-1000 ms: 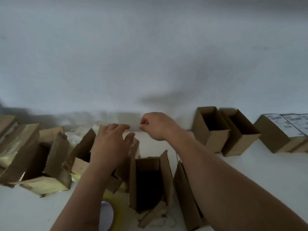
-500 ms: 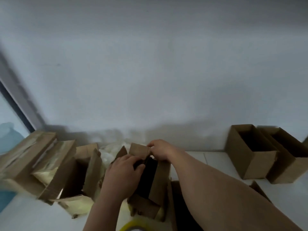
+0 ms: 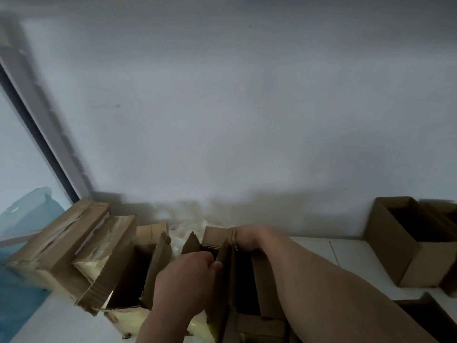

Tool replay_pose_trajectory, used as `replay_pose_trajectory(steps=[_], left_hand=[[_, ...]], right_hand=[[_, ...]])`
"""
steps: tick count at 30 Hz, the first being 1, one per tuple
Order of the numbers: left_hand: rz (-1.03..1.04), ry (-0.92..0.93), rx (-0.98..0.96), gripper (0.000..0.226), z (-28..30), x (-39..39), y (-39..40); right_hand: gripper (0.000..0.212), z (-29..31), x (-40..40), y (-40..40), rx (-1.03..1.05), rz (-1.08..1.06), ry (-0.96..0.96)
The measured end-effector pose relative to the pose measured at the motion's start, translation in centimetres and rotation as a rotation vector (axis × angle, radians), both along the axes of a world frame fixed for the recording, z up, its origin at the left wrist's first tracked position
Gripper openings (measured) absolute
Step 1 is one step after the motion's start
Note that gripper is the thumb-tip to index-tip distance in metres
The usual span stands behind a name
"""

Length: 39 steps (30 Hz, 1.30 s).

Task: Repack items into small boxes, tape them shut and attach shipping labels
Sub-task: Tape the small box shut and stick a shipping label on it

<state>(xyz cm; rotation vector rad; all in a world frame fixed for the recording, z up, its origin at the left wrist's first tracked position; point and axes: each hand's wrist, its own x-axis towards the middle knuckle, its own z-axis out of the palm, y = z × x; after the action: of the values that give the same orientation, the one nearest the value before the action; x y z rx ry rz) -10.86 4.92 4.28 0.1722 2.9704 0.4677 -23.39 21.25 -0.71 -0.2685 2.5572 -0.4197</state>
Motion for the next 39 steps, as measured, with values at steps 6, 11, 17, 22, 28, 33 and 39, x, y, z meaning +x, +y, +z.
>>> replay_pose_trajectory(steps=[6,11,17,22,28,33,39], left_hand=[[0.010,-0.047,0.038,0.034,0.0,0.2,0.0],[0.032,-0.034,0.108,0.032,0.1,0.1,0.5],[0.024,0.152,0.199,0.027,1.2,1.0,2.9],[-0.125,0.293,0.346,0.028,3.5,4.4,7.1],[-0.370,0.211,0.364,0.029,3.6,8.9,13.4],[-0.492,0.065,0.302,0.032,2.5,11.5,16.9],[-0.629,-0.111,0.114,0.035,0.9,13.5,19.6]], right_hand=[[0.038,-0.1,-0.2,-0.1,-0.104,-0.154,0.041],[0.037,1.1,0.7,2.5,-0.369,-0.367,0.208],[0.032,4.1,4.0,6.6,-0.570,-0.534,0.408],[0.027,8.1,10.8,11.0,-0.446,-0.582,0.670],[0.022,10.7,21.5,15.9,-0.313,-0.660,0.700],[0.026,10.0,26.7,18.9,-0.205,-0.671,0.551],[0.026,8.1,29.8,20.5,0.040,-0.473,0.606]])
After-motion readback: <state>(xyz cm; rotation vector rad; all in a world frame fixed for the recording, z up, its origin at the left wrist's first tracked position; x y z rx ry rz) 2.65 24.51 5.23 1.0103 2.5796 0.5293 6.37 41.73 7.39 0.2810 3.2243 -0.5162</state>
